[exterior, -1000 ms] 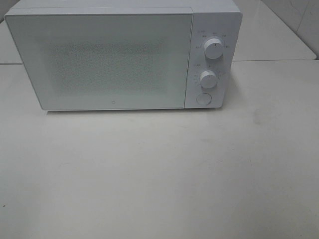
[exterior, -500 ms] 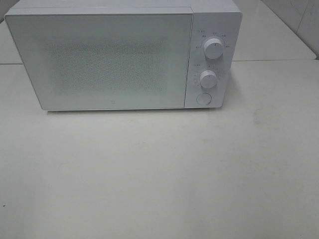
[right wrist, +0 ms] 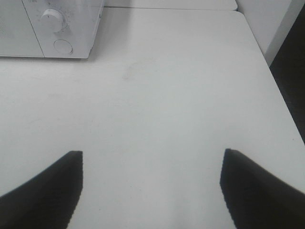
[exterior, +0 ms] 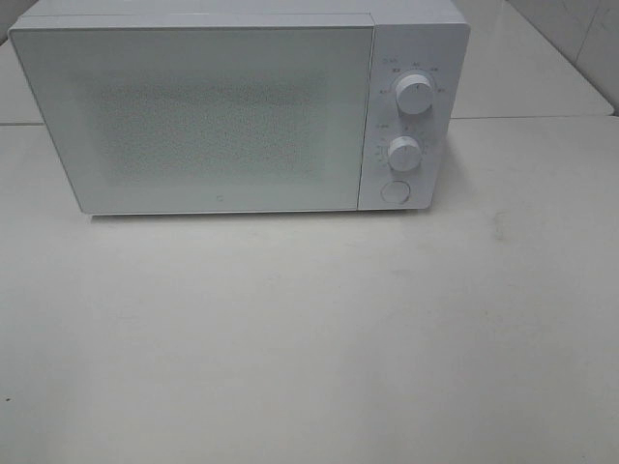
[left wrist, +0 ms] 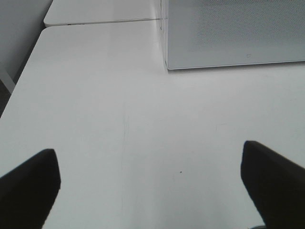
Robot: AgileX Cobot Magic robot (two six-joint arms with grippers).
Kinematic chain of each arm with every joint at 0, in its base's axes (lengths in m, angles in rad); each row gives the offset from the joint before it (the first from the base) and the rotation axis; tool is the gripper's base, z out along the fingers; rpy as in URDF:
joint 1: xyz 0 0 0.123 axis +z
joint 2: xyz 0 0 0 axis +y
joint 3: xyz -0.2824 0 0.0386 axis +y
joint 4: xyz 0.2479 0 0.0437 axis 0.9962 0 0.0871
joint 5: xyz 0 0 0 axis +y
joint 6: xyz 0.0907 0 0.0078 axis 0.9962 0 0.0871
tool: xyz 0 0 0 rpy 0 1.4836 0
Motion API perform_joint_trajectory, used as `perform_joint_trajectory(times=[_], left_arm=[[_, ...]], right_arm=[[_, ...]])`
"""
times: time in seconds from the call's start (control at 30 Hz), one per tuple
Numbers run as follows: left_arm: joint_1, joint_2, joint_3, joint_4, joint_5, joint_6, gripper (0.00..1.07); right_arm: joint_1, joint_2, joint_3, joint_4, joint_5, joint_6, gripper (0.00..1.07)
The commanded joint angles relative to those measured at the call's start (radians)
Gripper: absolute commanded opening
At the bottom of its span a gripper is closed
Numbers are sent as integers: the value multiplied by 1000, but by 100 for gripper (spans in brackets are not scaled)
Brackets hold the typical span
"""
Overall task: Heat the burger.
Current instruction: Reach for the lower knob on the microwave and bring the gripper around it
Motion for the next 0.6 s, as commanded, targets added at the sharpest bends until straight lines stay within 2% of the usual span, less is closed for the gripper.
perform_joint_trajectory(times=[0.03,0.4,0.6], left_arm=[[4,-25,3,-10,-13,-3,98],[4,-25,3,-10,-13,-3,98],[4,-23,3,-10,-13,-3,98]], right_arm=[[-6,-21,-1,2,-8,-7,76],[-6,-15,-19,-1,-37,-7,76],[-6,-9,-27,-1,-153,2,76]])
